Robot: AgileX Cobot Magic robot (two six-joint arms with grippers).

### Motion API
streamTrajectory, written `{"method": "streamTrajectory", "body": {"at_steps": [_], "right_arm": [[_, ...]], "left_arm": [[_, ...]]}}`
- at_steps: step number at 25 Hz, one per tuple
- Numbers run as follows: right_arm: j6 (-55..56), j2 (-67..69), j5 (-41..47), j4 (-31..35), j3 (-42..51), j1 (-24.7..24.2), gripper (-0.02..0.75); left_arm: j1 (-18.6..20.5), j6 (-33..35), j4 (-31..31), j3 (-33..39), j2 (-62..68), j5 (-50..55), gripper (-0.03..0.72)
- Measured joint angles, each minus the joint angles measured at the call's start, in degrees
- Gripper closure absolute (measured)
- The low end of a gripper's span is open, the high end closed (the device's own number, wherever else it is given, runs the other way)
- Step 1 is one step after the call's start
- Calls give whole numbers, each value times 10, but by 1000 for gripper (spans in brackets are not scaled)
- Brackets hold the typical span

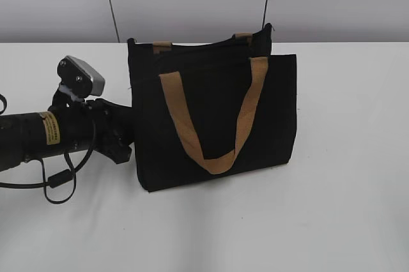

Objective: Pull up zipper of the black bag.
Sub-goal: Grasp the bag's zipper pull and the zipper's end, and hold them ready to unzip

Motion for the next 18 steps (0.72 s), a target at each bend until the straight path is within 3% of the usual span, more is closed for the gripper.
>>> {"method": "streamTrajectory", "body": {"at_steps": [7,11,16,18], "right_arm": [[0,0,0,0,0,0,337],[0,0,0,0,0,0,337],[0,0,0,0,0,0,337],[0,0,0,0,0,0,337]], "left_arm": [[0,0,2,-5,18,-12,418],[0,0,-13,-5,23,-26,496],[0,-1,-35,-5,23,-23,665],[0,-4,-34,-5,13,-8,670]]}}
